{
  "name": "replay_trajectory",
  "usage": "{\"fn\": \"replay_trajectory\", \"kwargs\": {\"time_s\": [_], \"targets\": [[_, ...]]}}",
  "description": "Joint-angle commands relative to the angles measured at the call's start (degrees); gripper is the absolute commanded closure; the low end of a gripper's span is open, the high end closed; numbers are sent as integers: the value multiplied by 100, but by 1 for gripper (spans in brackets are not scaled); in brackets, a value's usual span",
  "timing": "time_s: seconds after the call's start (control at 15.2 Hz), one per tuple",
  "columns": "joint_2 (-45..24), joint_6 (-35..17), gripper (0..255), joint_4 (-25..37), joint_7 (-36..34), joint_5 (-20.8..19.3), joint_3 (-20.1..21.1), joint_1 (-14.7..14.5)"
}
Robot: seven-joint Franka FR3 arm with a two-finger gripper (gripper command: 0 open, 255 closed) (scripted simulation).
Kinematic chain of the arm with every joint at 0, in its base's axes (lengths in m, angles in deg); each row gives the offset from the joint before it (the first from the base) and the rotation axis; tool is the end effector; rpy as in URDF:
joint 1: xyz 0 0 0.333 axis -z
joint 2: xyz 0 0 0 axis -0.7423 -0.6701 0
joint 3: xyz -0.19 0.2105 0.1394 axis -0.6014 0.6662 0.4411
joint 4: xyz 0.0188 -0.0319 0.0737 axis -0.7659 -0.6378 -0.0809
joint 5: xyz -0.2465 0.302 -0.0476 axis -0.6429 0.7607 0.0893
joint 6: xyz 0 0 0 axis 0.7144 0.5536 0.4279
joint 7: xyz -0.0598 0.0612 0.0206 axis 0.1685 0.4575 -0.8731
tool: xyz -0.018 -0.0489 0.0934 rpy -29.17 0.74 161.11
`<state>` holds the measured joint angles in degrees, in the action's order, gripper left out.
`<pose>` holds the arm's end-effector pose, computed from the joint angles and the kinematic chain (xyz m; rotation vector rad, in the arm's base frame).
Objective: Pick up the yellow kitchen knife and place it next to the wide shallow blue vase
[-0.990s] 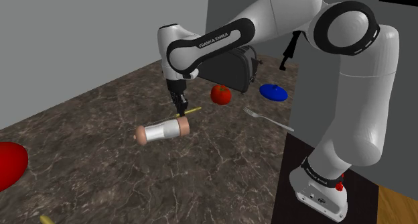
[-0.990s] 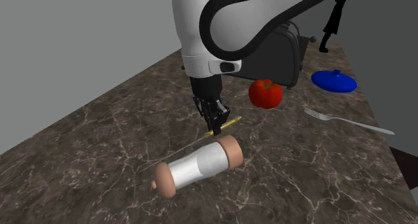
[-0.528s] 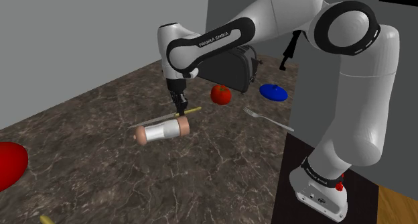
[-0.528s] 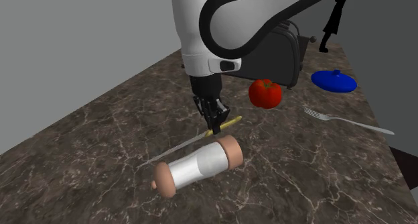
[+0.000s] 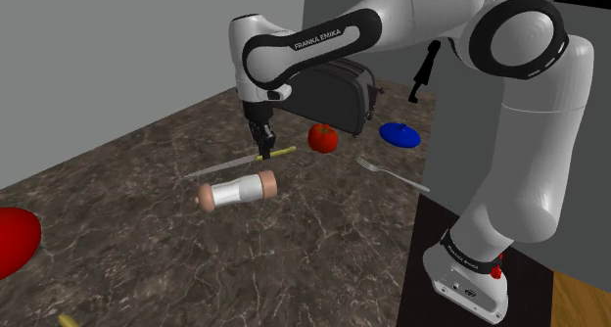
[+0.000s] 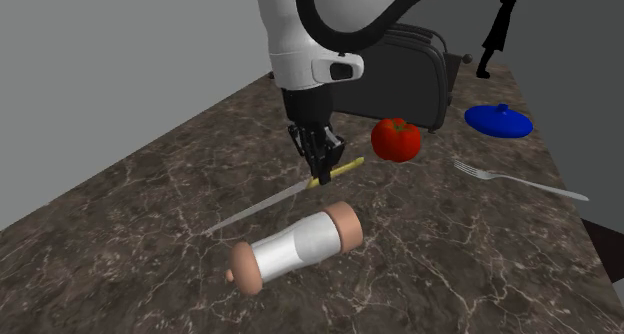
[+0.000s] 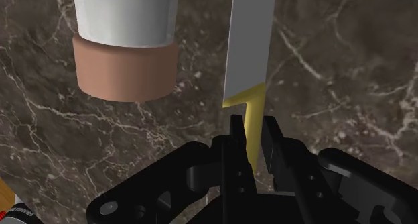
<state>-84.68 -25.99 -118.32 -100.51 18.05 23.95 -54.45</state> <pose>0.5802 0.2501 0.3795 1.8150 -2.3607 -0.1605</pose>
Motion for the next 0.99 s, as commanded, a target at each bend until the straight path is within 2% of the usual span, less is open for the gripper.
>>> {"fn": "replay_trajectory", "kwargs": {"time_s": [0.0,0.92], "targets": [[37,129,255,91,6,12,4,4],[262,1117,255,866,10,88,42,3]]}}
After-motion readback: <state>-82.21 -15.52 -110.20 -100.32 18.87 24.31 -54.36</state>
